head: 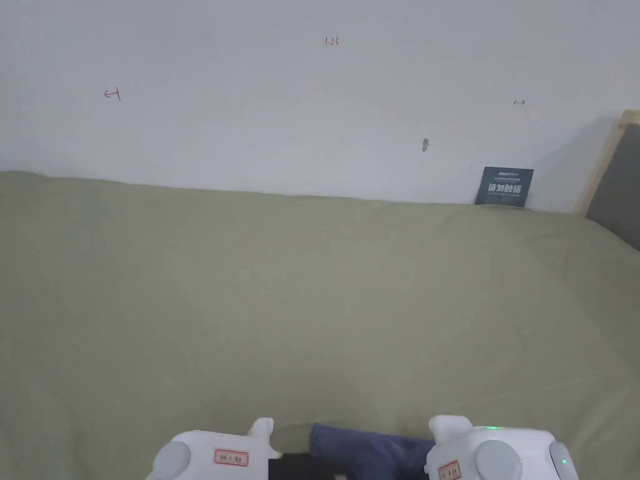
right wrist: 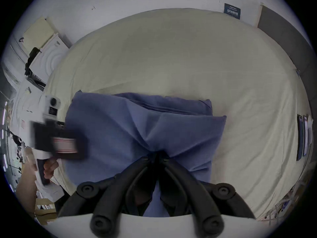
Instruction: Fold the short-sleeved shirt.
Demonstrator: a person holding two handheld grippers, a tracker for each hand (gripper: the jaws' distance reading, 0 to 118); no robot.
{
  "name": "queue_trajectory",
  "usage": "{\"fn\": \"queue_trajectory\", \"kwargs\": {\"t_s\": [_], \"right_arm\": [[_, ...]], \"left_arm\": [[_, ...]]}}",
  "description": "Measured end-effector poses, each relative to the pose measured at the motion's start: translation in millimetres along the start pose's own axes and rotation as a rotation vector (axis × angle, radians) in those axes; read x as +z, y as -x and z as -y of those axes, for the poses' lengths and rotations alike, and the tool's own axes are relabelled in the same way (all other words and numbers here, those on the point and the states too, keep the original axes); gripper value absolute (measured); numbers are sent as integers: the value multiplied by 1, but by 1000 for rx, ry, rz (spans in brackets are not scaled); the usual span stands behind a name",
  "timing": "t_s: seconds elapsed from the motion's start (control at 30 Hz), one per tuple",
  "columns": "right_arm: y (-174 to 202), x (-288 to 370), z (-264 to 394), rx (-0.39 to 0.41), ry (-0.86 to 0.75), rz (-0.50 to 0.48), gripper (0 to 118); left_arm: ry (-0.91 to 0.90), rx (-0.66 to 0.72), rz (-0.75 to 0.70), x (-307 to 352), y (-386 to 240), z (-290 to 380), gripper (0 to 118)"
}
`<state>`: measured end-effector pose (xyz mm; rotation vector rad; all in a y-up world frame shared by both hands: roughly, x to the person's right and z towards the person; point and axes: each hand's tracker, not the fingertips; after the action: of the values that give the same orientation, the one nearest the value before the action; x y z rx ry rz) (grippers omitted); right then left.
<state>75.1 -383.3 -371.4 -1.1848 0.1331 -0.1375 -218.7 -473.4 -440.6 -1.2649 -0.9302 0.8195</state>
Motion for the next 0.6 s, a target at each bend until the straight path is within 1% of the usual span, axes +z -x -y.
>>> {"fn": "queue_trajectory", "kwargs": {"t_s": [0.03, 0.07, 0.1, 0.13, 0.17, 0.23, 0.33, 0.47, 0.5, 0.53, 0.6], "right_arm": [[-1, 0, 0, 0, -1, -2, 8], [-1, 0, 1, -2, -4, -12, 8], [0, 1, 1, -6, -10, -15, 8], [1, 3, 2, -11, -14, -19, 8], [3, 3, 2, -12, -14, -11, 8], [13, 7, 2, -11, -25, 27, 8], [40, 16, 2, 43, -70, 101, 8], [94, 27, -2, 40, -165, 115, 8], [111, 28, -5, 38, -193, 132, 8], [131, 28, -7, 48, -220, 157, 8], [169, 26, -9, 72, -290, 161, 8]], "left_arm": [[-4, 18, -53, 2, 7, 3, 20], [-22, 81, 72, 7, 17, 5, 20], [-46, 102, 174, 9, 15, 8, 20], [-49, 56, 101, 9, 12, 10, 20], [-51, 21, 69, 10, 9, 10, 20], [-50, 24, 79, 13, 4, 6, 20], [-43, 11, 76, 24, 3, 1, 20], [-55, -26, 46, 60, 1, -7, 20], [-56, -38, 34, 73, 2, -9, 20], [-66, -49, 21, 89, 4, -11, 20], [-85, -62, -6, 127, 8, -16, 20]]}}
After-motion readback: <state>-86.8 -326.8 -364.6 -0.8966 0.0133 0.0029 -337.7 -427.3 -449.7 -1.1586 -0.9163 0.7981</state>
